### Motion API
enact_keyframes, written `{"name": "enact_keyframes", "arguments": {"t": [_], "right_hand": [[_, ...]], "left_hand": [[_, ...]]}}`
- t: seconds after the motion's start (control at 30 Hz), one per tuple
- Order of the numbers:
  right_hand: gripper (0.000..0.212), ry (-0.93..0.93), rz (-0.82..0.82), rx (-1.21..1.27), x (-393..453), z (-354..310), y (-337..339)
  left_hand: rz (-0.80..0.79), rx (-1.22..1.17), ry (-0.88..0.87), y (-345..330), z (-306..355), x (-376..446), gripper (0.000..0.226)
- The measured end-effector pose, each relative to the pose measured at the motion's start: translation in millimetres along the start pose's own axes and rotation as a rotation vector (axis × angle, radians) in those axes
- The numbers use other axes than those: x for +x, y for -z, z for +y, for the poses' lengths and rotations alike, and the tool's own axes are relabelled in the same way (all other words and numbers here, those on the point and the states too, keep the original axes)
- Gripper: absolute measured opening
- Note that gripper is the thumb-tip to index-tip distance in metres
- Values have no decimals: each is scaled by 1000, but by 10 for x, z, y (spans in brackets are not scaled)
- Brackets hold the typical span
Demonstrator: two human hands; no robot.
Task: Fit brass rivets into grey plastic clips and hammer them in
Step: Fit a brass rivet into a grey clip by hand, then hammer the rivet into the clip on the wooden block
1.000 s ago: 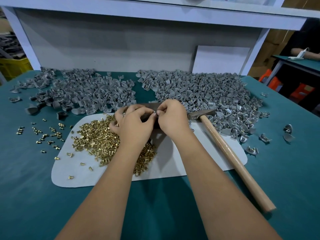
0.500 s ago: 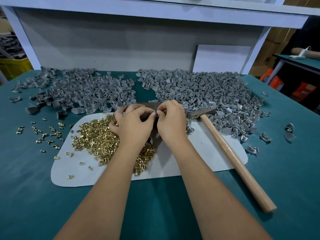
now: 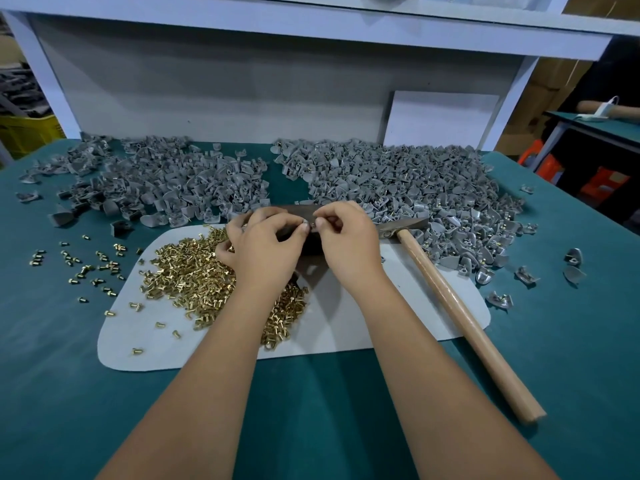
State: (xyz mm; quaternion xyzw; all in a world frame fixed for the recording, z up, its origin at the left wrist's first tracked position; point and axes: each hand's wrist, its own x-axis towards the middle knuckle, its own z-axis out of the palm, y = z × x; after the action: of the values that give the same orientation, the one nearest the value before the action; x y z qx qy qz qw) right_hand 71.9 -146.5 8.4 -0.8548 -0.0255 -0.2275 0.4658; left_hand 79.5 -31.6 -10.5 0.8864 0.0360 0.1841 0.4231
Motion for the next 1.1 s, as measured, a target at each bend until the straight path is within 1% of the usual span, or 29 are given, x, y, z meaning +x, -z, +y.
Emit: {"name": "enact_keyframes", "arguments": {"t": [0.1,0.2,0.23,0.3,0.33,0.4,0.5,0.63,0.73,0.83,0.97,1.1], "right_hand": [[15,-62,90,-27,-31,42,189],[18,-158,193,-178,-66,136,470],[18,-174,227,-283,-93,182,563],[19,-212,261,-577,-182,287,711],[22,-245,248,-712,-233,333,754],[29,-318,203,-847,-310,374,781],[37,-368,184,-907,-325,345,781],[32,-403,86,-1001,-315,341,802],[29,-425,43,-989,-317,342,819],[30,-415,31,-971,-329,336,794],[33,-346,68,-946,-330,278,768],[26,-153,207,-1026,-315,158,730]], "left_hand": [[-11,-27,14,10,6,-3,10],[-22,-24,14,15,1,-9,8],[-24,-19,13,15,0,-10,8],[-25,-17,13,14,5,-13,7],[-26,-17,13,14,8,-14,8],[-29,-12,14,19,14,-15,8],[-43,-4,13,28,11,-18,8],[-49,-4,9,32,7,-21,8],[-37,-12,-1,38,6,-32,7],[-21,-24,-17,40,5,-36,3],[-14,-22,-25,19,3,-19,4],[5,12,-46,-13,-4,-14,8]]}}
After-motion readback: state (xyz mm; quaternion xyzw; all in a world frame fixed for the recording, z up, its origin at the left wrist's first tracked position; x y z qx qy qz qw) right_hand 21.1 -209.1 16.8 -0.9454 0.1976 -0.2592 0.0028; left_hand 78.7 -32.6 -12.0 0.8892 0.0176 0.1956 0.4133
